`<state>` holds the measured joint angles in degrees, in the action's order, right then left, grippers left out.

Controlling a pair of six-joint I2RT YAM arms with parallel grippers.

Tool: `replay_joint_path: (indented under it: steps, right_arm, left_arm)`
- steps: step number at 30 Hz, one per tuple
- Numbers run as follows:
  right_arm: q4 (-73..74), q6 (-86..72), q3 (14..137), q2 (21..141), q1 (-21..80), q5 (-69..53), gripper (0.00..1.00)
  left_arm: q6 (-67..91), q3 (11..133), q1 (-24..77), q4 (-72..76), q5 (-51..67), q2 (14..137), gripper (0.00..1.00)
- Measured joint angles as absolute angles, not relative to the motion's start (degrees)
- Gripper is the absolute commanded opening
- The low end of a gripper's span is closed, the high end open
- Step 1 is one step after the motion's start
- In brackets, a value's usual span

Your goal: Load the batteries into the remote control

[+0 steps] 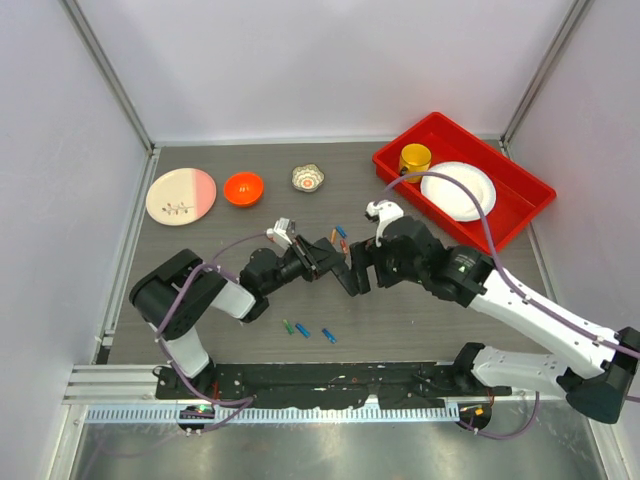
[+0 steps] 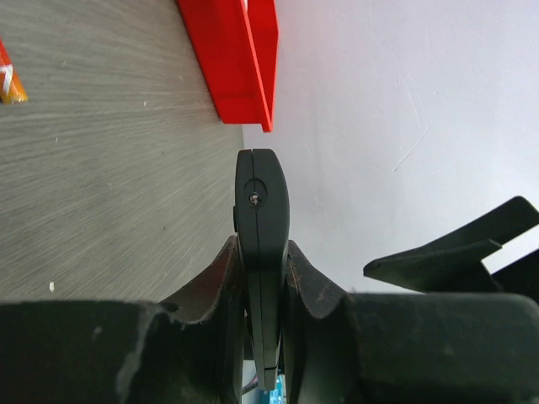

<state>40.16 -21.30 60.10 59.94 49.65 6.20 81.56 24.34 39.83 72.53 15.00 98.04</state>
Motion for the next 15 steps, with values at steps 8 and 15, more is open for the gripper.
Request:
replay_joint_path:
  steps: [8, 15]
  right_arm:
    - [42.78, -19.73, 60.34, 64.77, 54.0, 7.25, 0.87]
    - [42.3, -19.55, 60.34, 67.26, 55.13, 7.97, 0.82]
  left_arm:
    - [83.88, 25.43, 39.83, 73.28, 17.08, 99.53, 0.0]
    - [83.9, 25.74, 39.83, 73.89, 17.91, 99.5, 0.0]
